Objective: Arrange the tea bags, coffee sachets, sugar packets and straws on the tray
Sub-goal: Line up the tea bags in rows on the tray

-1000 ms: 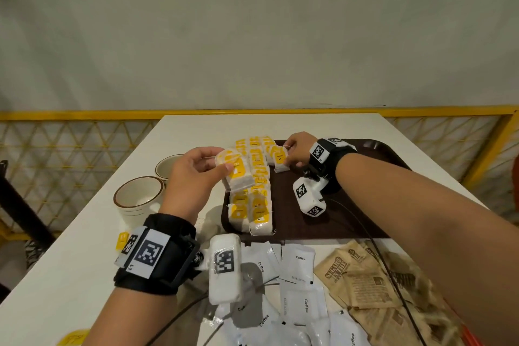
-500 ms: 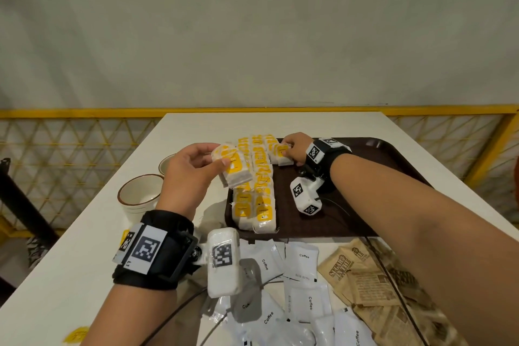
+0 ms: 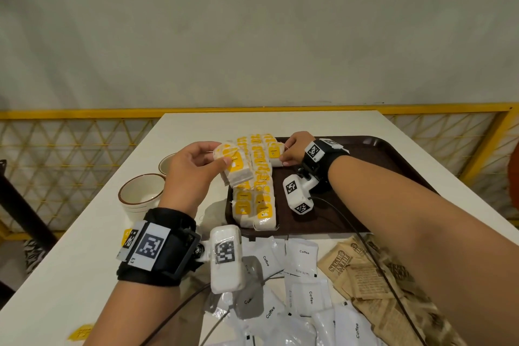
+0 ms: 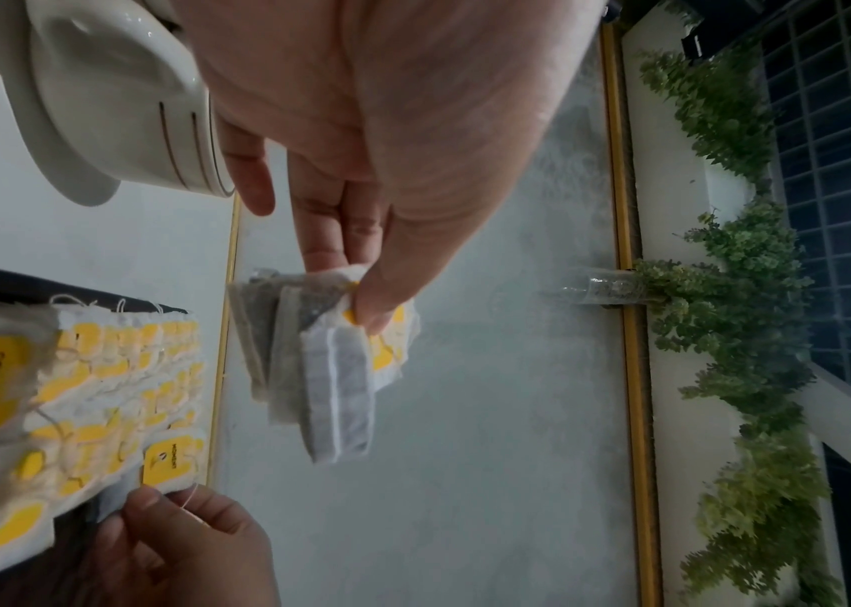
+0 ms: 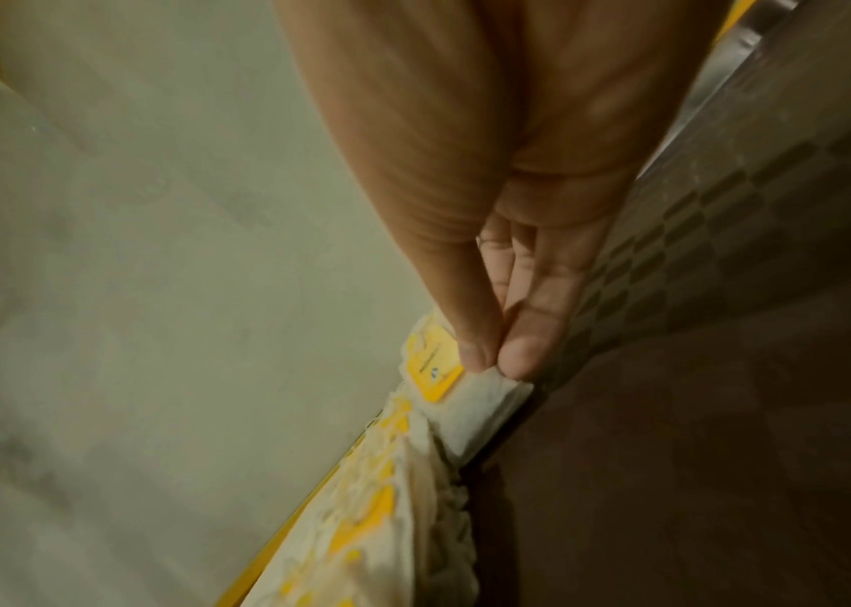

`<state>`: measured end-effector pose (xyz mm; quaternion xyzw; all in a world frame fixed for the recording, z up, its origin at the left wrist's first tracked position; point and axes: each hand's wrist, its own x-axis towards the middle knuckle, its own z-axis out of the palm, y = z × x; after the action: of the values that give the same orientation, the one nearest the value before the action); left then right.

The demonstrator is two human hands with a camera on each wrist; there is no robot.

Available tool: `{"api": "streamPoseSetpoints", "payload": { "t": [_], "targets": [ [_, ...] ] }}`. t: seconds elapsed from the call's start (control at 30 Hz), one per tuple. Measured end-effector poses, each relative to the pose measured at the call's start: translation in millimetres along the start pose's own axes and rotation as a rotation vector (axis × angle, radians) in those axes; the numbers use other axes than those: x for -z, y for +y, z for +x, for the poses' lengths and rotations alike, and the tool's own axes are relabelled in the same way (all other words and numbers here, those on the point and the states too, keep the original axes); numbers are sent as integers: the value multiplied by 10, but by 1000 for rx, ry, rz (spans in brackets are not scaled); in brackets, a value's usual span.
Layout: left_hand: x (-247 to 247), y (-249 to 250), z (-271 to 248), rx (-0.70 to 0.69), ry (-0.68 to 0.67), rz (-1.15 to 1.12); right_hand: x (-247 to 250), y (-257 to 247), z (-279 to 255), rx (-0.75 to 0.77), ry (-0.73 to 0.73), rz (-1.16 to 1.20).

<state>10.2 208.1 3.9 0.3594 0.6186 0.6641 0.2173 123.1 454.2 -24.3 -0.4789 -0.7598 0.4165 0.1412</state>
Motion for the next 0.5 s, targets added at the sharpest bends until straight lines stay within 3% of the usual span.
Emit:
{"api": "streamPoseSetpoints", "payload": {
  "t": [0.2, 0.5],
  "targets": [
    [15, -15, 3, -2, 9, 13, -37, 1, 7, -6, 65, 7],
    [12, -49, 24, 5, 4, 2, -101, 45, 35, 81, 30, 33]
  ]
}}
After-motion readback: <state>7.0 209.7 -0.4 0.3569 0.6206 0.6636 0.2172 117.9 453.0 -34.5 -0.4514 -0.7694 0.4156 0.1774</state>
